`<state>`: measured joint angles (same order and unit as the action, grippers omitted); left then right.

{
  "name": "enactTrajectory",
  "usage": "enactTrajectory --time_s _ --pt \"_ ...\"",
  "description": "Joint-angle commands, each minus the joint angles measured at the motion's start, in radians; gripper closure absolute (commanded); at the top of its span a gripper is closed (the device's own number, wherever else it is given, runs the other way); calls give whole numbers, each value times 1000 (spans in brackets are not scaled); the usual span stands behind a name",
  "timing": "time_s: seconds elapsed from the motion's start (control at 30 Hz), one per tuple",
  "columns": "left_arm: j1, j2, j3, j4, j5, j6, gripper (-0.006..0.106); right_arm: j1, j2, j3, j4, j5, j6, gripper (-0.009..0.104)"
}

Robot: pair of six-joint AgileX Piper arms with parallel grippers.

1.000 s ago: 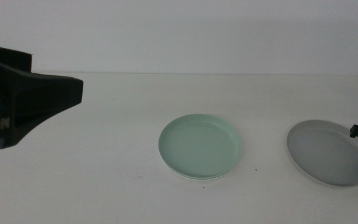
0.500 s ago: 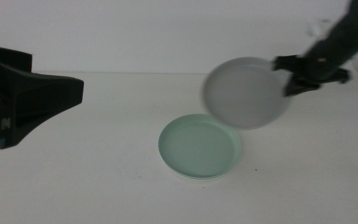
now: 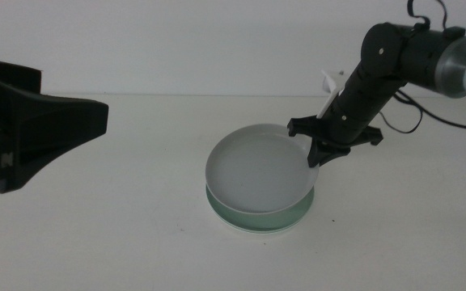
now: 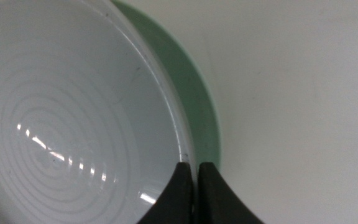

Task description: Stack the three bowls on top of each other.

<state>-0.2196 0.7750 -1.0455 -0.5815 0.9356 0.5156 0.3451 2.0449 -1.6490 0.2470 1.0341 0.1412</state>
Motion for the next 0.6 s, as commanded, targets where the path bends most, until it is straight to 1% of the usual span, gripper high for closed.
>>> enactTrajectory --time_s 0.0,0.1,0.17,0.23,0.3,0.33,0.37,0.4,0.47,0.57 --pt "2 -2 5 -10 -13 -7 7 4 13 -7 19 -2 0 96" --pt "2 -2 5 -10 -13 -7 7 4 22 -7 18 -5 0 96" --pt "2 -2 5 -10 -13 -7 7 4 28 -7 18 -5 0 94" --pt "2 -2 5 -10 -13 -7 7 4 30 -7 18 -3 0 89" --pt "2 -2 5 -10 -13 -7 7 4 30 -7 24 3 0 80" --pt "2 -2 5 -10 -13 -7 7 4 30 -7 24 6 -6 73" --pt "2 -2 5 -10 -13 -7 7 4 30 -7 24 6 -13 62" --pt "2 -2 5 -10 -13 -7 7 4 30 -7 24 6 -22 54" --pt "2 -2 5 -10 -13 -7 7 1 26 -7 24 15 -56 34" --pt "2 -2 5 -10 -13 -7 7 -17 -2 -9 20 46 -141 13"
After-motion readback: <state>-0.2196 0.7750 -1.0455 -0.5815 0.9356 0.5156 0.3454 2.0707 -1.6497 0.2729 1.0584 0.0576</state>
